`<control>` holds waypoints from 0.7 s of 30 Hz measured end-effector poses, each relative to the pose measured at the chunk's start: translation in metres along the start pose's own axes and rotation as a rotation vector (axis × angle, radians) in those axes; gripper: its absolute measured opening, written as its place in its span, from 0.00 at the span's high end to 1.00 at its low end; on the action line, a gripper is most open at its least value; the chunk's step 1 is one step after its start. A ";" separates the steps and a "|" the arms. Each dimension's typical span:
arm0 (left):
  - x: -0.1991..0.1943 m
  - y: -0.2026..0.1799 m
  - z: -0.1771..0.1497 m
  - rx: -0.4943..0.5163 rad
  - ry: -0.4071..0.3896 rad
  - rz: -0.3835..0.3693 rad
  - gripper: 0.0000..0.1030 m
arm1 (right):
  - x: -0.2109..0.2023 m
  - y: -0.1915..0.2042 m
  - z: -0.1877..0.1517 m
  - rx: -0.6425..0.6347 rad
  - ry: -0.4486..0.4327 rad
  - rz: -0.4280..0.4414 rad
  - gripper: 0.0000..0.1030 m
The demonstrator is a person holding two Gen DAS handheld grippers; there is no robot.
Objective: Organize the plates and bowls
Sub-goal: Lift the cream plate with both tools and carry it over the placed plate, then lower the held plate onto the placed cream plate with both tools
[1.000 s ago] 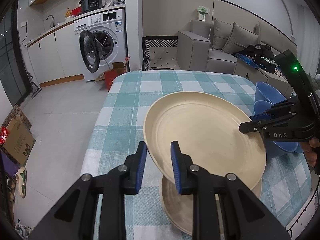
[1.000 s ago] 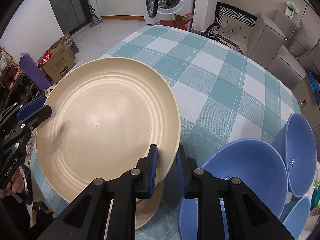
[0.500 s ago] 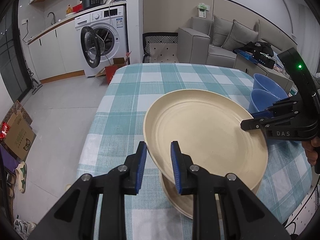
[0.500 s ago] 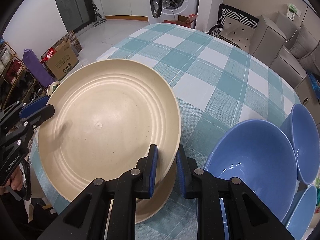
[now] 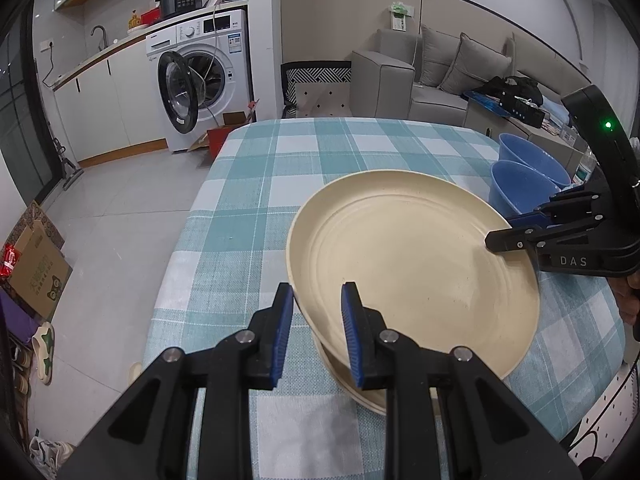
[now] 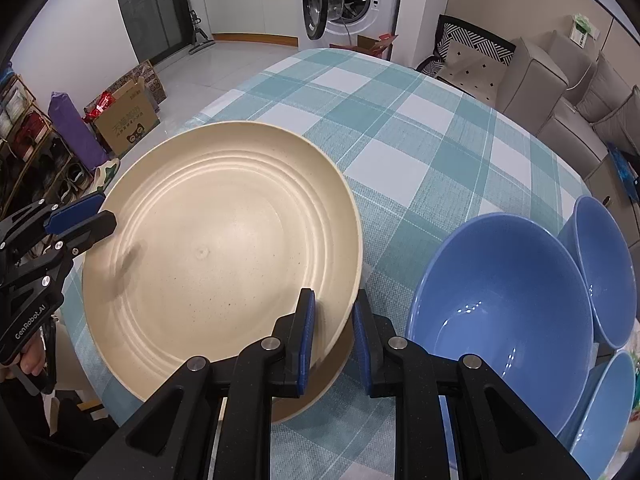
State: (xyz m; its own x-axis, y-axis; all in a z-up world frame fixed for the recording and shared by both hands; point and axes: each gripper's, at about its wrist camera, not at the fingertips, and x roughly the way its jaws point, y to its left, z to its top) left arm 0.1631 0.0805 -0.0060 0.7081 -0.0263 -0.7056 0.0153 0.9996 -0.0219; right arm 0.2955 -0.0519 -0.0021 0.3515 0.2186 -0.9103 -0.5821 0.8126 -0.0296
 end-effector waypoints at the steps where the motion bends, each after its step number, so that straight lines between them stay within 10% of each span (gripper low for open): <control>1: 0.000 -0.001 -0.001 0.003 0.001 0.000 0.78 | 0.000 0.000 -0.002 0.001 0.000 -0.001 0.82; 21: 0.006 -0.007 -0.017 0.016 0.026 0.000 0.78 | 0.003 0.004 -0.025 0.004 -0.016 -0.013 0.82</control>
State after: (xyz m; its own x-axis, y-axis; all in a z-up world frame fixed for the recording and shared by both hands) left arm 0.1559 0.0732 -0.0221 0.6899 -0.0260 -0.7234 0.0266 0.9996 -0.0106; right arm 0.2760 -0.0613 -0.0154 0.3710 0.2163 -0.9031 -0.5742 0.8177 -0.0400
